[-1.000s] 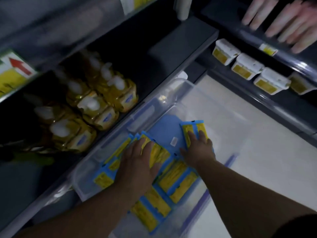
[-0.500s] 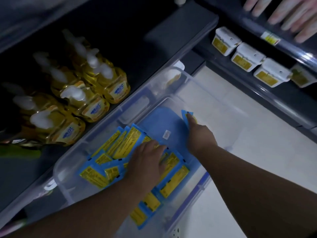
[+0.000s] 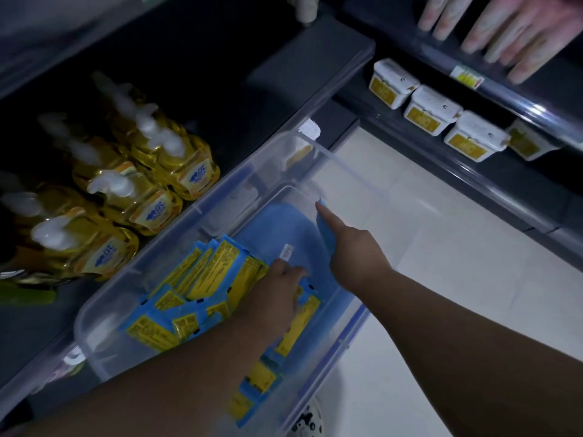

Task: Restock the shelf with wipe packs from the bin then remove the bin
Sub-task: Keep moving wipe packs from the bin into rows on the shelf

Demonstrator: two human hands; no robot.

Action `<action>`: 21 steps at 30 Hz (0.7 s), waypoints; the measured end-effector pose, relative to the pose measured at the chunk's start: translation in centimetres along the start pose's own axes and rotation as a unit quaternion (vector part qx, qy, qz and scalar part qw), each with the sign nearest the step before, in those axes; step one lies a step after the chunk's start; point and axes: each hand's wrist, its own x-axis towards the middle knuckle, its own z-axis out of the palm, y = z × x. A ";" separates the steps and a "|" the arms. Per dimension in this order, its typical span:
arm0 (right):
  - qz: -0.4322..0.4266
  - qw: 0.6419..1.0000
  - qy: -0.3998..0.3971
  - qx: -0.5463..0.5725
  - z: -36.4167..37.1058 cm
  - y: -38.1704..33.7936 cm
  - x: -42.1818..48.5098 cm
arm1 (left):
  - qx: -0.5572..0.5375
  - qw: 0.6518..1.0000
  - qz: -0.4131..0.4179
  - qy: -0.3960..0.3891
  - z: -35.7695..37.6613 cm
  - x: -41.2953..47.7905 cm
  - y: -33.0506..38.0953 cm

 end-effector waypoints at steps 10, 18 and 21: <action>-0.004 0.994 0.022 0.108 -2.7 -4.6 -5.0 | -0.094 0.987 -0.072 0.107 -10.5 -4.4 1.0; 0.006 0.963 0.086 0.254 -7.6 -11.6 -12.2 | -0.152 0.959 -0.027 0.236 -21.1 -10.3 4.5; -0.002 0.946 0.098 0.309 -10.6 -14.5 -15.0 | -0.124 0.952 0.072 0.271 -25.2 -13.9 6.7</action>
